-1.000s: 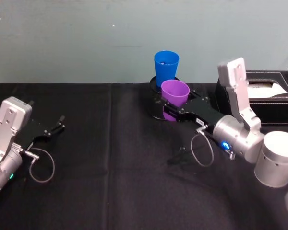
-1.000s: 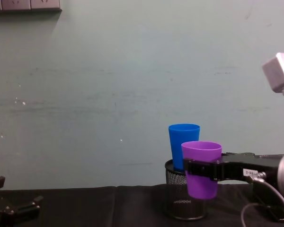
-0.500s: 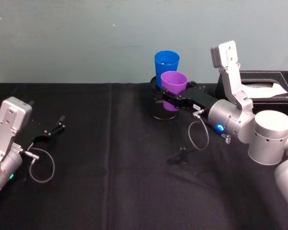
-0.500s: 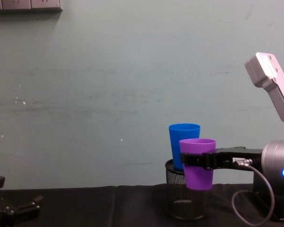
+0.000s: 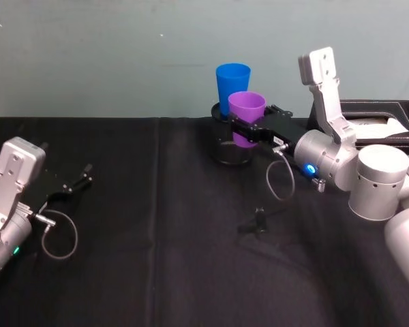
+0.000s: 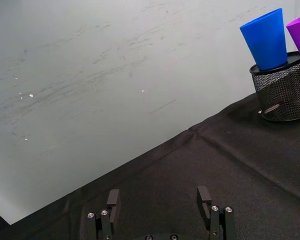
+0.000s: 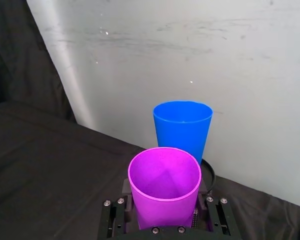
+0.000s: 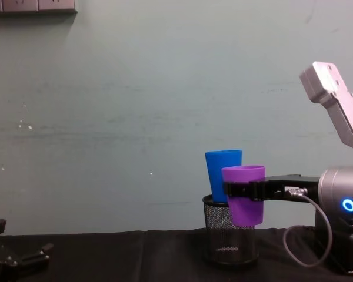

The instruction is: Pick up one cup with a gripper and tap it against the other cup.

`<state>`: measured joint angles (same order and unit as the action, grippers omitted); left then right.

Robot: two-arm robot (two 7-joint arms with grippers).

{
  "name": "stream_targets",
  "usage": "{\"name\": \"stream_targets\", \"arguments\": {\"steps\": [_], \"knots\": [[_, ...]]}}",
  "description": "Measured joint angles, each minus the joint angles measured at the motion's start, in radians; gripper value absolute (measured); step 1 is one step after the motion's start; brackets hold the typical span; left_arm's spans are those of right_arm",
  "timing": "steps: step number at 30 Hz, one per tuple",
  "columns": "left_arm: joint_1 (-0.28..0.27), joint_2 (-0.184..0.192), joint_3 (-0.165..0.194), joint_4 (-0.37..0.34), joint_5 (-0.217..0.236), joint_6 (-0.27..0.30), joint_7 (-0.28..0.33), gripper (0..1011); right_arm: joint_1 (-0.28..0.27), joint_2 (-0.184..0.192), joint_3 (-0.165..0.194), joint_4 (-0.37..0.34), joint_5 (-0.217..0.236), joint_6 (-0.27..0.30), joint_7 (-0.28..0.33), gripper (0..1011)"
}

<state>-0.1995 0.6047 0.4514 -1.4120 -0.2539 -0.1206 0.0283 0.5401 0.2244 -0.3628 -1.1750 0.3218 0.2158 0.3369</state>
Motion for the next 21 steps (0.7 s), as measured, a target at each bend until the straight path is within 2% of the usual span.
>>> {"name": "stream_targets", "arguments": {"steps": [21], "knots": [[0.000,0.000,0.000,0.000,0.000,0.000,0.000,1000,0.002,-0.001,0.000,0.000,-0.001,-0.001,-0.001,723]]}}
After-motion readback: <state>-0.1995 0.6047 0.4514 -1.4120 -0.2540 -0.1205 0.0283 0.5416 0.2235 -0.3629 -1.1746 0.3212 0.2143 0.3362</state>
